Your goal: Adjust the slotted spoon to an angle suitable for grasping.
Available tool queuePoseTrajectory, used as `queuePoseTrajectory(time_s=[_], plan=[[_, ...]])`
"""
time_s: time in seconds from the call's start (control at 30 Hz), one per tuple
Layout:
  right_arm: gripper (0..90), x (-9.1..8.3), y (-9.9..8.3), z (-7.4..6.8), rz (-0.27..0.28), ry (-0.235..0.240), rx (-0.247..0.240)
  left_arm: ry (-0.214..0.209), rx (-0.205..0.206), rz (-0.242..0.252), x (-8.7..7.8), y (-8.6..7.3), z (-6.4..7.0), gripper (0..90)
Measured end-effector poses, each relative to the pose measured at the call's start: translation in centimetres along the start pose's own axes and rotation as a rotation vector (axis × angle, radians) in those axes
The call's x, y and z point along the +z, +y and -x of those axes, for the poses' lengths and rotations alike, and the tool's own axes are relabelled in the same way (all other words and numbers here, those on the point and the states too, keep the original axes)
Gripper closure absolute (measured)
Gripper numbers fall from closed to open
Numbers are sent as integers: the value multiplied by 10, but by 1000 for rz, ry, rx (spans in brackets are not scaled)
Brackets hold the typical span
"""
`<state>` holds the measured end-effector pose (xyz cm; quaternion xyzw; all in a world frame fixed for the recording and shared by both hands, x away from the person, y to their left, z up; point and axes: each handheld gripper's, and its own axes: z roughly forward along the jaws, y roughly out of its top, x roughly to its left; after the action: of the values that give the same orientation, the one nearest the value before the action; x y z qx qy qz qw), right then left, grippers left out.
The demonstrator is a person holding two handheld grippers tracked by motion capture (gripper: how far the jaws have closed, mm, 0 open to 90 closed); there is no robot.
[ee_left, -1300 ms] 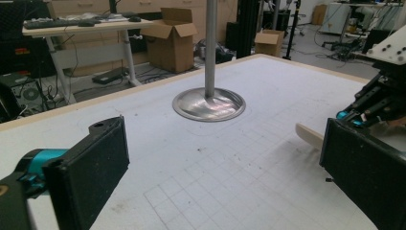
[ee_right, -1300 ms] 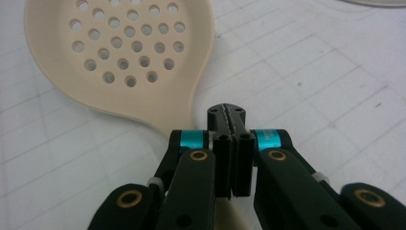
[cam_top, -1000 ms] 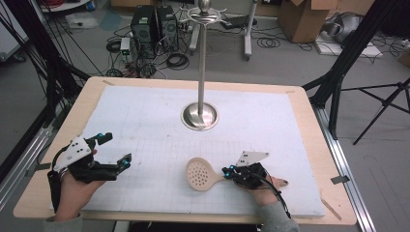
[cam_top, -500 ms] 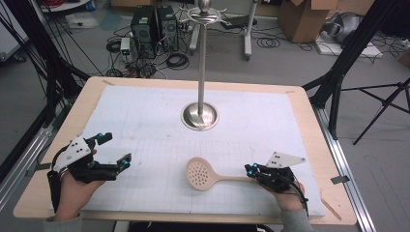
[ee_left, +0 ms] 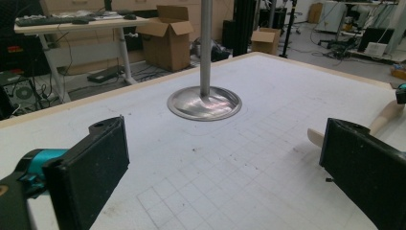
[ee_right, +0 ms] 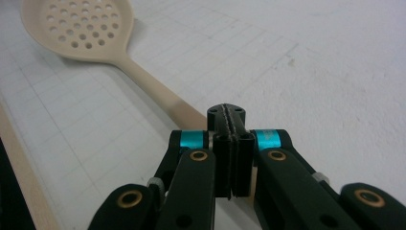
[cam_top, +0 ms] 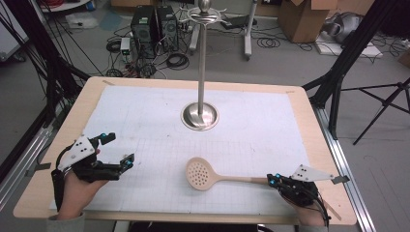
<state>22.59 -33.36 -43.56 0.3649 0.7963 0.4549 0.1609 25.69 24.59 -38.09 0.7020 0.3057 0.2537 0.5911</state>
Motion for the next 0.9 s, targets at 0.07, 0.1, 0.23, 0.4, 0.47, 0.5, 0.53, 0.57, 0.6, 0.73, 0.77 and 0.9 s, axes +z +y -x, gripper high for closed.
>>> queuePoseTrajectory(time_s=[0.07,0.1,0.23,0.4,0.47,0.5,0.53,0.57,0.6,0.73,0.77,0.9], plan=[[900,-1,-3,1,-8,-6,7,-1,-1,0,0,0,0,33],[900,-2,-4,1,-8,-7,10,0,1,0,0,0,0,33],[900,-2,-8,0,-22,0,6,2,-3,2,0,0,-1,33],[900,-1,-12,-1,-50,3,12,1,-2,2,0,0,-1,33],[900,0,-13,-2,-61,-1,15,2,-2,2,0,0,-1,33],[900,0,-14,-2,-67,-1,14,2,-2,2,0,0,-1,33],[900,1,-14,-1,-71,-4,8,2,-2,2,0,0,-1,33],[900,1,-15,-1,-71,-1,14,1,-2,2,0,0,-1,33],[900,1,-15,-1,-67,1,16,2,-3,2,0,-1,-1,33],[900,4,-15,0,-65,-13,17,0,-3,-3,0,-1,-1,33],[900,5,-15,1,-66,-14,17,0,-3,-3,0,-1,-1,33],[900,11,-13,3,-73,-29,19,1,-2,-3,0,-1,-1,33]])
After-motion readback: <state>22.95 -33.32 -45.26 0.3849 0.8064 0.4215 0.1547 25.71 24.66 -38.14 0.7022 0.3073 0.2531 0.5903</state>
